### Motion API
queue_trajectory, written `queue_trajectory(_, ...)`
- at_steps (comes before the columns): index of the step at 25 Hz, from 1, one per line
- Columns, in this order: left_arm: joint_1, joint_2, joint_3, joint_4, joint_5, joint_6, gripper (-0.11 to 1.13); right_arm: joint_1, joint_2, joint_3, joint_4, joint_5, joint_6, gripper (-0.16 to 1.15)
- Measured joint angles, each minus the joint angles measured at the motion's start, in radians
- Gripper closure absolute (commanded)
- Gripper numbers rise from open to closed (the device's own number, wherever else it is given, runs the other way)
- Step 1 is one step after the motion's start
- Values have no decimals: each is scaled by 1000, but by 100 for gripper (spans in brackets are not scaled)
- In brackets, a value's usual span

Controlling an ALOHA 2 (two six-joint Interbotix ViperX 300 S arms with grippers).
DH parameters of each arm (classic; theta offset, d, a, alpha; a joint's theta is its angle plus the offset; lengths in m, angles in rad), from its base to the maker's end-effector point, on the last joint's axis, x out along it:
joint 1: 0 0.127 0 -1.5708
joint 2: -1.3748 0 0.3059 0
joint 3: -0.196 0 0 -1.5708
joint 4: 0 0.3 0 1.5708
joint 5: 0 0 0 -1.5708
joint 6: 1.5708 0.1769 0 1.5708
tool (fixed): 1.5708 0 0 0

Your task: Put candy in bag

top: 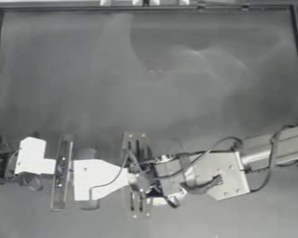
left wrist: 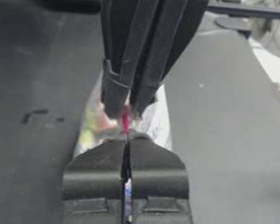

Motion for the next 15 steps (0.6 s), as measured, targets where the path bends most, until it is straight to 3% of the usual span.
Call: queue_trajectory(15, 2, 0, 0, 0, -8, 3, 90, 6, -40, 78, 12, -8, 43, 94)
